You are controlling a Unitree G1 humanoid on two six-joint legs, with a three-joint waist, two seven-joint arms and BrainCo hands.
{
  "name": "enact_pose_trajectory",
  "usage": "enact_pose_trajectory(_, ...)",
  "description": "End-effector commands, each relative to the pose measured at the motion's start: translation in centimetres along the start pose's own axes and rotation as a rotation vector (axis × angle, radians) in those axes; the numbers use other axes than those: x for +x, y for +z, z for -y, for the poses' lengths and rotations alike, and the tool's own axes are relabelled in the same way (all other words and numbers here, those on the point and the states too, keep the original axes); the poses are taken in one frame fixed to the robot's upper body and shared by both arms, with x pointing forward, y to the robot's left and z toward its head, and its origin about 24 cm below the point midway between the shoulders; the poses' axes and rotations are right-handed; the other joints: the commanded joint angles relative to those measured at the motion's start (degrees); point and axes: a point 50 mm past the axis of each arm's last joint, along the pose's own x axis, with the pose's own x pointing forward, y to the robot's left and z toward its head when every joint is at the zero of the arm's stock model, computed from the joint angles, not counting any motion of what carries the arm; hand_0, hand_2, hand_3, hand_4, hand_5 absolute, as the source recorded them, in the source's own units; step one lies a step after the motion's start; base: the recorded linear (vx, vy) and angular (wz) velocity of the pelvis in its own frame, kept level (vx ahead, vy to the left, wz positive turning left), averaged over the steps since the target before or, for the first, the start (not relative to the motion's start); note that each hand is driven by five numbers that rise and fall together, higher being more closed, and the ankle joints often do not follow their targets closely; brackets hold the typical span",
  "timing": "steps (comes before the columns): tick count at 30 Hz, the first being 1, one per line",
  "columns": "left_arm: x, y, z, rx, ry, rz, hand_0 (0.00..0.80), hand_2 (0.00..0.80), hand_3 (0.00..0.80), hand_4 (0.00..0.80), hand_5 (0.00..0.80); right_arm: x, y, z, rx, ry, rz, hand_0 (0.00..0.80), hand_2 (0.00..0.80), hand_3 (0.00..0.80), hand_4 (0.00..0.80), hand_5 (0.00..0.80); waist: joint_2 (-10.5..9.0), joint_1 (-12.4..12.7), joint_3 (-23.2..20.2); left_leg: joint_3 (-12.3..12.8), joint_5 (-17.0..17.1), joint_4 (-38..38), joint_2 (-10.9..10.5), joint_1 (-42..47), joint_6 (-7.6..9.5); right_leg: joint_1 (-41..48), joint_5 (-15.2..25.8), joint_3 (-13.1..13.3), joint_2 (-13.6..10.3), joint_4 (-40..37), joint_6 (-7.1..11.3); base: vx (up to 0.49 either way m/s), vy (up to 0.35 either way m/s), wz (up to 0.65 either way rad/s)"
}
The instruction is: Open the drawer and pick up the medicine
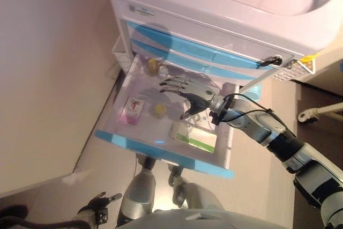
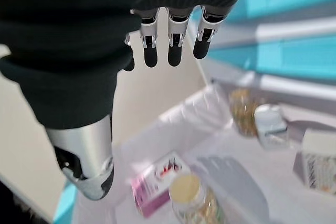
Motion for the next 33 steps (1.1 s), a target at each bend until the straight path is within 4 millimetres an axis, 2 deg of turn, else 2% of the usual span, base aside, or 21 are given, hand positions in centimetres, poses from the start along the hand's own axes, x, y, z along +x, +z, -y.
enact_pose_trajectory(1,-0.2,-1.1,-0.4,0.049,-0.008,-0.031,0.0,0.0,0.0,0.0,0.0,1.5,0.8,-0.9,-0.039,-0.006,0.016,0.0,0.0,0.0,0.0,0.0,1.11,2.08,-2.34,0.08,-1.07,-2.57,-1.2,-0.91,-0.33,2.16,-8.27,-1.16,-0.62,7.48,1.45,-0.046,-0.038,0.27)
enact_pose_trajectory(7,-0.2,-1.4,0.1,0.087,-0.039,-0.033,0.0,0.0,0.0,0.0,0.0,1.8,-0.9,-3.6,-0.064,0.054,-0.1,0.0,0.0,0.0,0.0,0.0,1.82,3.77,-2.77,-1.71,-0.73,-2.25,-1.58,-1.56,-0.98,2.66,-8.29,-3.72,-1.12,7.04,1.38,-0.017,-0.021,0.24)
enact_pose_trajectory(13,-0.2,-1.4,0.3,0.11,-0.048,-0.03,0.0,0.0,0.0,0.0,0.0,2.0,-1.4,-5.0,-0.075,0.086,-0.138,0.0,0.0,0.0,0.0,0.0,1.74,4.43,-3.26,-2.16,-0.56,-2.26,-1.67,-1.68,-1.16,2.85,-7.92,-4.27,-1.19,6.54,1.65,0.0,-0.002,0.01)
enact_pose_trajectory(27,-0.1,-0.9,0.7,0.13,-0.062,-0.01,0.0,0.0,0.0,0.0,0.0,1.9,-1.6,-6.6,-0.153,0.1,-0.151,0.0,0.0,0.0,0.0,0.0,2.18,4.66,-3.74,-2.87,-0.2,-2.98,-2.08,-1.47,-0.85,2.84,-7.45,-4.22,-1.15,6.02,1.84,0.0,0.0,0.0)
enact_pose_trajectory(33,-0.1,-1.0,0.6,0.134,-0.066,-0.015,0.0,0.0,0.0,0.0,0.0,2.0,-1.4,-6.6,-0.148,0.075,-0.135,0.0,0.0,0.0,0.0,0.0,2.45,4.88,-3.86,-3.25,-0.08,-3.39,-2.18,-1.21,-0.83,3.06,-7.38,-4.58,-1.24,5.77,1.86,0.0,0.0,0.0)
